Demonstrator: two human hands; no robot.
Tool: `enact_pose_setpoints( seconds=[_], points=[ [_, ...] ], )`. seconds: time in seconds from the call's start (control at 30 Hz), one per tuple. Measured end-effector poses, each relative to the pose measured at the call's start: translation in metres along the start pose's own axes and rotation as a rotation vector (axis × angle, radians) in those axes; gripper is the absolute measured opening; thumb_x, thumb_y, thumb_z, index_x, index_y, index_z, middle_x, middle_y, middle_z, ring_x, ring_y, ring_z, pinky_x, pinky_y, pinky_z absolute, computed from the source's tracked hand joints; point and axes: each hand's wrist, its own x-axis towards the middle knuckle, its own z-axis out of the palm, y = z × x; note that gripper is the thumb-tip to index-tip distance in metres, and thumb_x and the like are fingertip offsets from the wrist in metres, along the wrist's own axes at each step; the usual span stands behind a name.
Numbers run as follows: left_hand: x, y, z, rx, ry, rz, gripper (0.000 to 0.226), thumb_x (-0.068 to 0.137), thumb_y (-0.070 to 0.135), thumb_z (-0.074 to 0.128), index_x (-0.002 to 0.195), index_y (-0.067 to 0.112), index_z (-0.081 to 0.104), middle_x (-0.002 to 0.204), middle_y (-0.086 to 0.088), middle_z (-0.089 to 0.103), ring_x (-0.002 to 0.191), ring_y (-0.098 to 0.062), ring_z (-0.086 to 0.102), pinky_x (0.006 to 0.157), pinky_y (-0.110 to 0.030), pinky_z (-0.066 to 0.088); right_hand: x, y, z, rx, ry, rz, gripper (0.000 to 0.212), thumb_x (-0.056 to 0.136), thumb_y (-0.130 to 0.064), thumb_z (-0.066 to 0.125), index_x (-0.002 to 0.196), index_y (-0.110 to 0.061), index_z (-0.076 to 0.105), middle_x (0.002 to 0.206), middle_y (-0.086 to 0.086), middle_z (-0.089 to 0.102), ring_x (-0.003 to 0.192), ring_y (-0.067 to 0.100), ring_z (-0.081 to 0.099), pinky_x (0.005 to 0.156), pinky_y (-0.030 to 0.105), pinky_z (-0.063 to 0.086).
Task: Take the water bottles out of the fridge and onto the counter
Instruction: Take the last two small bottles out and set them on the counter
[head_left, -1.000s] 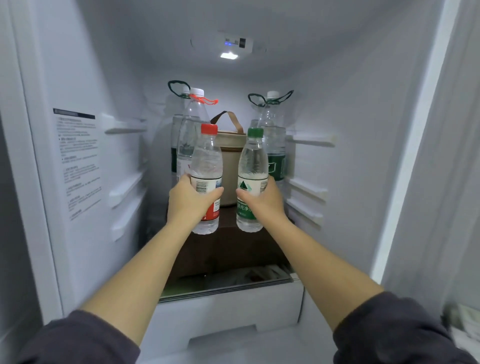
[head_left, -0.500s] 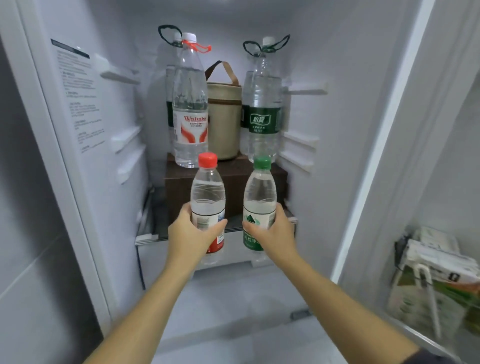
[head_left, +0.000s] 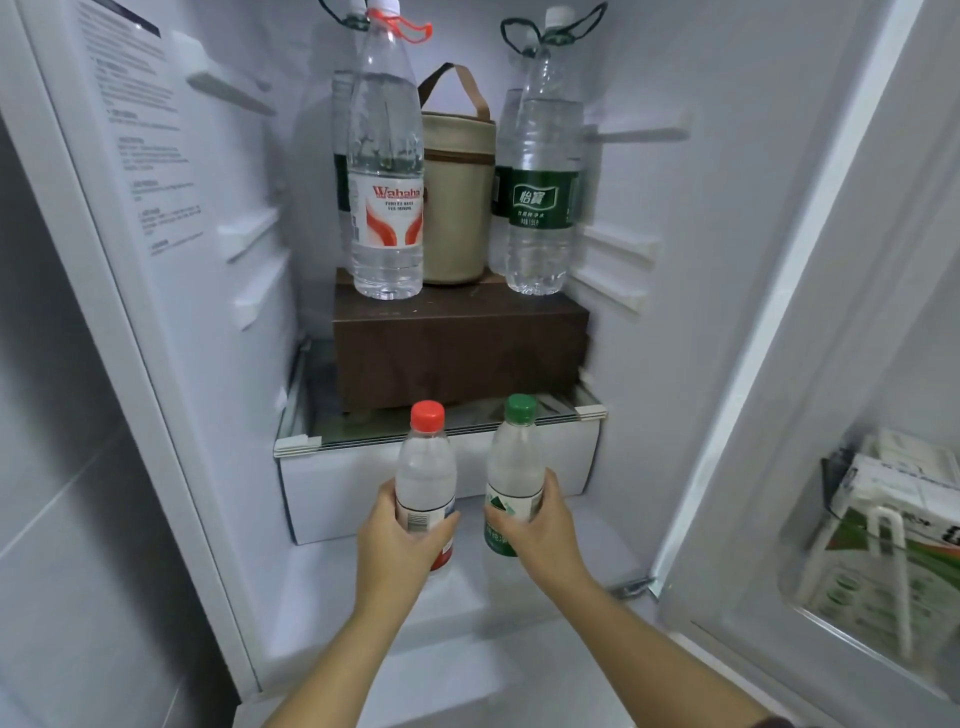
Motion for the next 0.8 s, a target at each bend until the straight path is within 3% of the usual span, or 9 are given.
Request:
enact_pose_setpoints(
  seconds=[0.17, 0.37, 0.5, 0.67, 0.8],
  points=[
    [0.005, -0.007, 0.0, -0.021, -0.003, -0.023, 0.049, 0.067, 0.029, 0.087, 0.096, 0.043, 0.051, 0.09, 0.043, 0.061, 0.083, 0.018, 0.06, 0.06, -0.008, 0.045, 0.01, 0.006, 0.003, 0.031, -0.018, 0.017, 0.051, 0.075, -0.018, 0.084, 0.111, -0.032, 0.05, 0.099, -0.014, 0.068, 0.09, -0.005, 0.066, 0.068, 0.012, 0.052],
    [0.016, -0.014, 0.001, -0.02, -0.038, -0.077, 0.047, 0.068, 0.03, 0.086, 0.095, 0.043, 0.049, 0.091, 0.025, 0.063, 0.081, 0.015, 0.061, 0.064, -0.012, 0.044, 0.015, 0.01, 0.006, 0.069, -0.056, 0.061, 0.055, 0.077, -0.019, 0.083, 0.117, -0.032, 0.048, 0.105, -0.014, 0.066, 0.093, -0.008, 0.064, 0.068, 0.01, 0.051],
    [0.025, -0.015, 0.0, -0.021, -0.073, -0.094, 0.047, 0.07, 0.029, 0.086, 0.094, 0.041, 0.048, 0.094, 0.025, 0.061, 0.084, 0.009, 0.057, 0.063, -0.013, 0.044, 0.022, 0.008, 0.005, 0.057, -0.102, 0.098, 0.052, 0.076, -0.023, 0.084, 0.109, -0.038, 0.047, 0.105, -0.016, 0.064, 0.091, -0.013, 0.062, 0.065, 0.007, 0.05],
    [0.031, -0.021, -0.003, -0.035, -0.141, -0.134, 0.059, 0.069, 0.03, 0.086, 0.113, 0.033, 0.046, 0.099, 0.023, 0.059, 0.088, 0.003, 0.057, 0.065, -0.014, 0.044, 0.028, 0.01, 0.0, 0.055, -0.151, 0.136, 0.053, 0.073, -0.025, 0.085, 0.109, -0.038, 0.048, 0.107, -0.015, 0.064, 0.094, -0.004, 0.064, 0.066, 0.01, 0.05],
    [0.038, -0.025, -0.004, -0.063, -0.218, -0.167, 0.067, 0.069, 0.026, 0.087, 0.119, 0.031, 0.043, 0.106, 0.015, 0.059, 0.099, -0.013, 0.058, 0.079, -0.027, 0.049, 0.034, 0.008, -0.001, 0.072, -0.205, 0.17, 0.058, 0.069, -0.027, 0.087, 0.11, -0.04, 0.049, 0.109, -0.014, 0.065, 0.1, 0.003, 0.063, 0.068, 0.012, 0.049]
  ],
)
